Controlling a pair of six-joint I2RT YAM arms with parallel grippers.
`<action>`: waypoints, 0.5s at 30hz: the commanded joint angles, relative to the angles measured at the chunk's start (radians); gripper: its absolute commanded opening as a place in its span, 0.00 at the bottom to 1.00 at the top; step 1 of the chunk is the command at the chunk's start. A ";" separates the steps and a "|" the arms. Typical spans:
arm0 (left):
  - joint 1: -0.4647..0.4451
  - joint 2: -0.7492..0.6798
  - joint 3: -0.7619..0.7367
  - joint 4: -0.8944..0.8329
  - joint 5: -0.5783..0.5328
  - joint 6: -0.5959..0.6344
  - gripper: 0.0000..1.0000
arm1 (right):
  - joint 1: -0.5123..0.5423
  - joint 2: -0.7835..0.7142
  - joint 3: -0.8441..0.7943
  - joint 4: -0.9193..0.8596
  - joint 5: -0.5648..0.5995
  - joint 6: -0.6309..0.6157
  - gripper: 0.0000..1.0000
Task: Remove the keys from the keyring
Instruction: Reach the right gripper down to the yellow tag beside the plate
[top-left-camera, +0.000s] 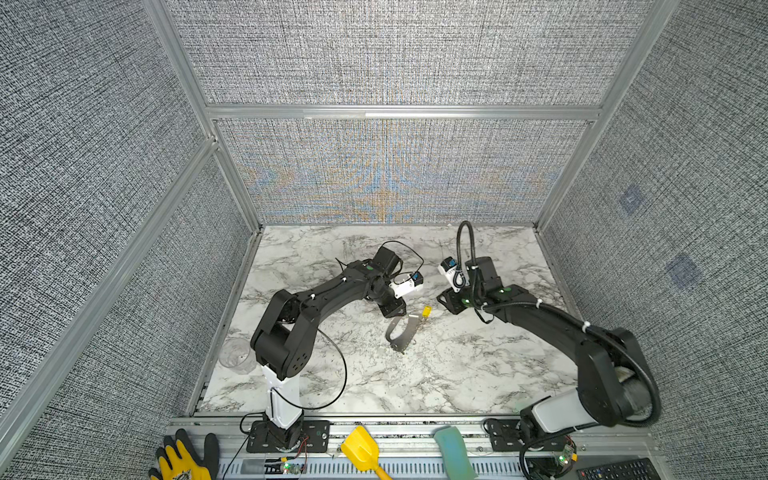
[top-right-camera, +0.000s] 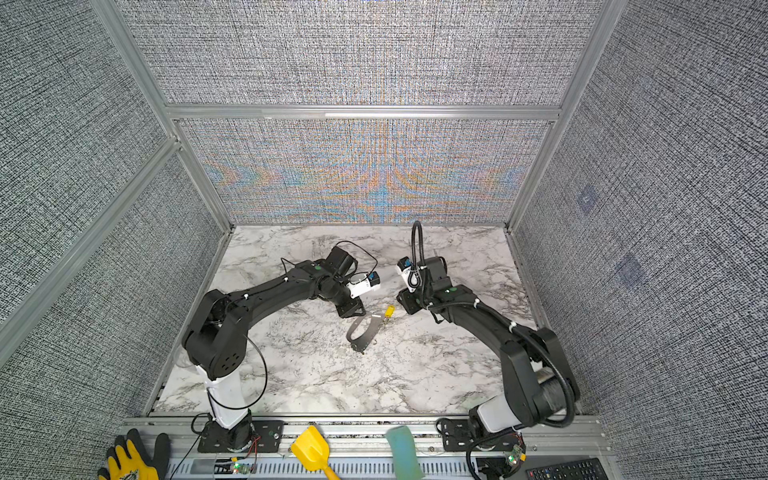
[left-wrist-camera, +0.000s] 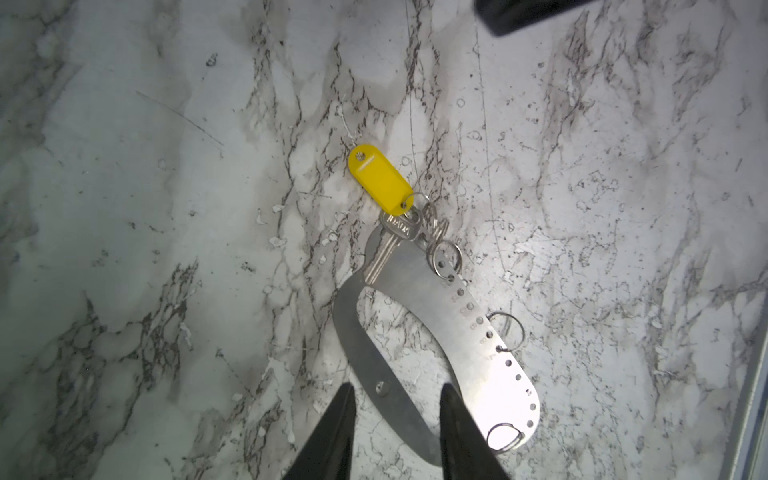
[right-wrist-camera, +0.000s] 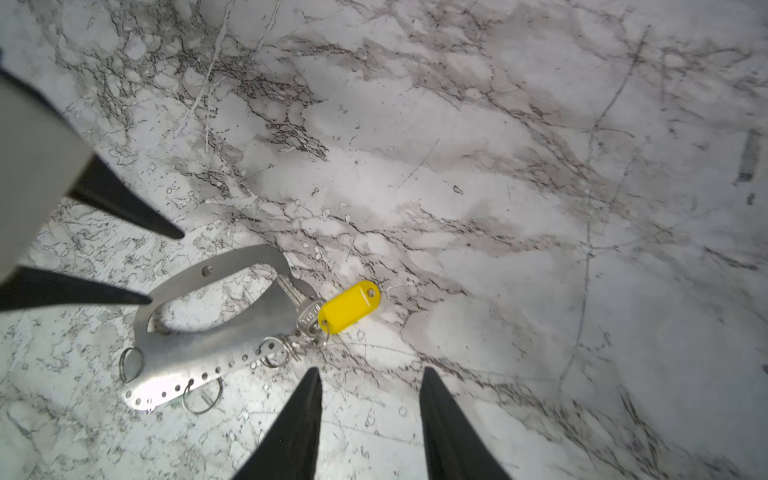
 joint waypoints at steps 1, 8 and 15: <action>0.008 -0.048 -0.060 0.096 0.008 -0.044 0.37 | 0.042 0.109 0.114 -0.161 0.012 -0.026 0.47; 0.017 -0.109 -0.167 0.127 0.010 -0.042 0.38 | 0.109 0.301 0.258 -0.238 0.072 0.003 0.52; 0.034 -0.173 -0.253 0.172 -0.026 -0.076 0.38 | 0.156 0.353 0.269 -0.199 0.171 -0.013 0.61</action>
